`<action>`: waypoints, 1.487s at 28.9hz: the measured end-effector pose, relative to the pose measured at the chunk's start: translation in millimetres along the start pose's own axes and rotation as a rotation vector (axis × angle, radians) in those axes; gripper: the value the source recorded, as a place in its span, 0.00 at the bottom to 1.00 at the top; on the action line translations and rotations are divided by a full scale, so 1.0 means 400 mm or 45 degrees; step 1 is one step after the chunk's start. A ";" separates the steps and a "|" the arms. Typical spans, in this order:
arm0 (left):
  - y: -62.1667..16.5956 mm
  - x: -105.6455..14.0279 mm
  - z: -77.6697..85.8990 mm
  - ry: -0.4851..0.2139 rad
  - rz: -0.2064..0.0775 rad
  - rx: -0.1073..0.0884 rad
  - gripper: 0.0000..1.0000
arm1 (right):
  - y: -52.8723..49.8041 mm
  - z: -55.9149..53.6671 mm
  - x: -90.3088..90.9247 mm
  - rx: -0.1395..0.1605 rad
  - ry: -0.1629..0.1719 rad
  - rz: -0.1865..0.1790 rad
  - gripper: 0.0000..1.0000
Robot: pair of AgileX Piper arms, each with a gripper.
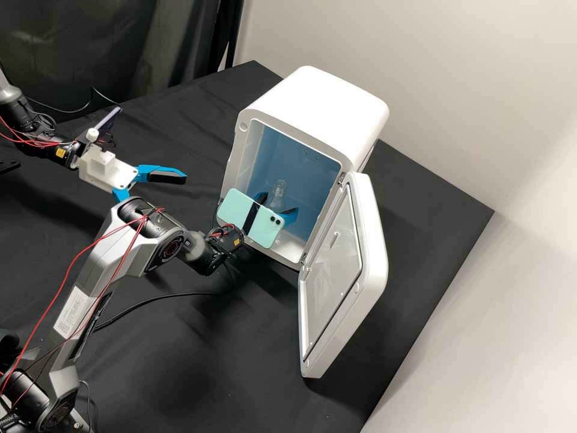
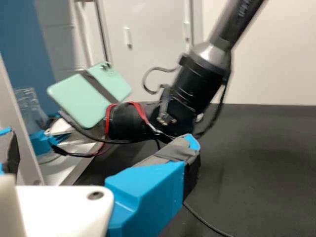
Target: Take the flask out of the incubator
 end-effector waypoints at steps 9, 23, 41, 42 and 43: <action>-0.033 0.010 0.013 -0.021 -0.054 0.062 1.00 | 0.000 0.000 0.000 0.000 0.000 0.000 0.00; -0.075 0.010 0.006 0.011 -0.125 0.039 1.00 | 0.000 0.000 0.000 0.000 0.000 0.000 0.00; -0.102 -0.004 -0.041 0.100 -0.177 0.043 1.00 | 0.000 0.000 0.000 0.000 0.000 0.000 0.00; -0.100 -0.005 -0.049 0.114 -0.175 0.040 1.00 | 0.000 0.000 0.000 0.000 0.000 0.000 0.00; -0.099 -0.006 -0.057 0.127 -0.173 0.035 1.00 | 0.000 0.000 0.000 0.000 0.000 0.000 0.00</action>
